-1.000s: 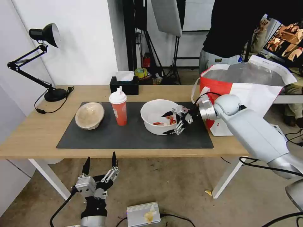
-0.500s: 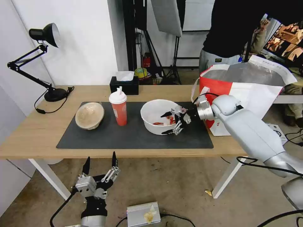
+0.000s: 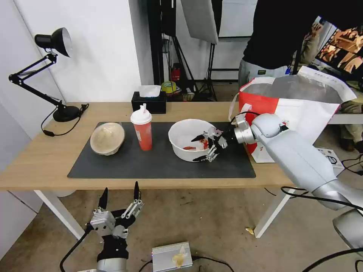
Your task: Pick up the trash from the table and place it into the takeout bag.
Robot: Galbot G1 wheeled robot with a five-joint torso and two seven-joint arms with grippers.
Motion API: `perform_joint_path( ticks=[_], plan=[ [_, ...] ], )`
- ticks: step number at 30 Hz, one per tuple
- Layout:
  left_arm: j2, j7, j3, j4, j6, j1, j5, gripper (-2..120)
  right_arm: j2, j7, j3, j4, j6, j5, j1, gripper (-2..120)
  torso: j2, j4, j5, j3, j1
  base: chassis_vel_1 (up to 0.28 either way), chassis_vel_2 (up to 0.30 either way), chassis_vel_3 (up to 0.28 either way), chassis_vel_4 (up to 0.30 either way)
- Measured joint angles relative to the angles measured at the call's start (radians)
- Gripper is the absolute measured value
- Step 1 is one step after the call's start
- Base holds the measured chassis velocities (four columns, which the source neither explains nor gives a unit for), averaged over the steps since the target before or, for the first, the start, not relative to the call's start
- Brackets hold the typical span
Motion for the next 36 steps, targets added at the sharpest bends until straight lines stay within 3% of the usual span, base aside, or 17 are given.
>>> perform_joint_path(
  ticks=[8, 13, 19, 23, 28, 32, 36],
  plan=[
    [0.0, 0.0, 0.002, -0.002, -0.001, 0.002, 0.0, 100, -0.003, -0.007, 0.0, 0.0, -0.001, -0.004, -0.002, 92, 0.0, -0.0001, 0.0, 0.0, 0.0, 0.0, 0.0, 0.0, 0.0],
    [0.0, 0.0, 0.004, -0.005, -0.003, 0.004, 0.001, 100, -0.006, -0.01, 0.0, 0.001, -0.002, -0.005, -0.006, 68, 0.0, 0.0, 0.0, 0.0, 0.0, 0.0, 0.0, 0.0, 0.0],
    [0.0, 0.0, 0.005, -0.006, -0.004, 0.004, 0.002, 100, -0.01, -0.012, 0.0, 0.003, -0.004, -0.007, -0.006, 52, 0.0, -0.0001, 0.0, 0.0, 0.0, 0.0, 0.0, 0.0, 0.0],
    [0.0, 0.0, 0.005, -0.008, -0.006, 0.005, 0.002, 100, -0.015, -0.017, -0.008, 0.004, -0.004, -0.01, -0.004, 32, 0.0, -0.0001, 0.0, 0.0, 0.0, 0.0, 0.0, 0.0, 0.0],
    [0.0, 0.0, 0.006, -0.009, -0.006, 0.004, 0.002, 100, -0.013, -0.018, -0.016, 0.004, -0.005, -0.01, 0.002, 21, 0.0, -0.0001, -0.0002, 0.0, 0.0, 0.0, 0.0, 0.0, 0.0],
    [0.0, 0.0, 0.006, -0.013, -0.007, 0.004, 0.003, 100, -0.007, -0.018, -0.022, 0.003, -0.005, -0.011, 0.007, 2, 0.0, 0.0, -0.0001, 0.0, 0.0, 0.0, 0.0, 0.0, 0.0],
    [0.0, 0.0, 0.005, -0.016, -0.007, 0.004, 0.003, 100, -0.007, -0.019, -0.024, 0.003, -0.005, -0.011, 0.008, 0, 0.0, -0.0001, -0.0001, 0.0, 0.0, 0.0, 0.0, 0.0, 0.0]
  ],
)
